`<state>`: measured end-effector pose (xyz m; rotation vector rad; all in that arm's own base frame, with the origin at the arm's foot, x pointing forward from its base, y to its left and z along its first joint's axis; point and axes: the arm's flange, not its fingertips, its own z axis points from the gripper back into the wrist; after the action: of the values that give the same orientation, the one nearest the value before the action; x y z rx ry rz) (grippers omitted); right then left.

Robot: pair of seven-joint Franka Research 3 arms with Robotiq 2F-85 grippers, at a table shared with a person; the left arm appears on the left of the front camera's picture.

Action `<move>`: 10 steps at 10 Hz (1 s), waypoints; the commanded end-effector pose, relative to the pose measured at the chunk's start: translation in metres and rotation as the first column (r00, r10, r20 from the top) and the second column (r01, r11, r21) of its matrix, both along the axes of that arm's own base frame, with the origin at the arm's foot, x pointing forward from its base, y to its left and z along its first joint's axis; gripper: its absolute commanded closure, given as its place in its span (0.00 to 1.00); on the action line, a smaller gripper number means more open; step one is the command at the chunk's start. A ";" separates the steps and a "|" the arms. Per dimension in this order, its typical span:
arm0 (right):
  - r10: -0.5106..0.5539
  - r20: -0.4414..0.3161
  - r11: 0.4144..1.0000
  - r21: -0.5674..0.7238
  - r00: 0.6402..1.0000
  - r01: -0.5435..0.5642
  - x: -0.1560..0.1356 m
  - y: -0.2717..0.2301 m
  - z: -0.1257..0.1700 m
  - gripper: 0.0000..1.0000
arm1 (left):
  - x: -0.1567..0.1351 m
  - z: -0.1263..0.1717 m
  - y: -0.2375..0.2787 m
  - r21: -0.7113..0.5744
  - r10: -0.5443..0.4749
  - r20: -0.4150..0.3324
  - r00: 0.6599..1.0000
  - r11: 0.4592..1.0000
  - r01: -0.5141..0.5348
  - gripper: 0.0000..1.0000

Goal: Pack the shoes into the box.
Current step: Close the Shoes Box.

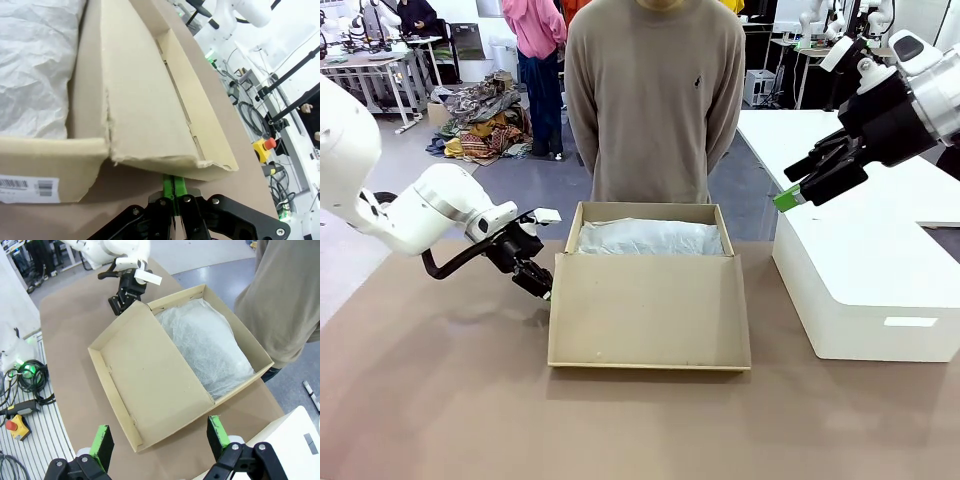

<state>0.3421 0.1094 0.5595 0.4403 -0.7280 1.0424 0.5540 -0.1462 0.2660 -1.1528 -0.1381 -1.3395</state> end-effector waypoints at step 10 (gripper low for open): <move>0.027 0.014 0.999 0.026 1.000 -0.027 0.003 -0.001 -0.001 0.00 | -0.026 0.026 -0.008 -0.082 -0.083 -0.043 0.996 0.993 0.079 1.00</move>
<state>0.3421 0.1094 0.5594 0.4403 -0.7280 1.0424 0.5391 -0.1575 0.2834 -1.2369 -0.0858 -1.3793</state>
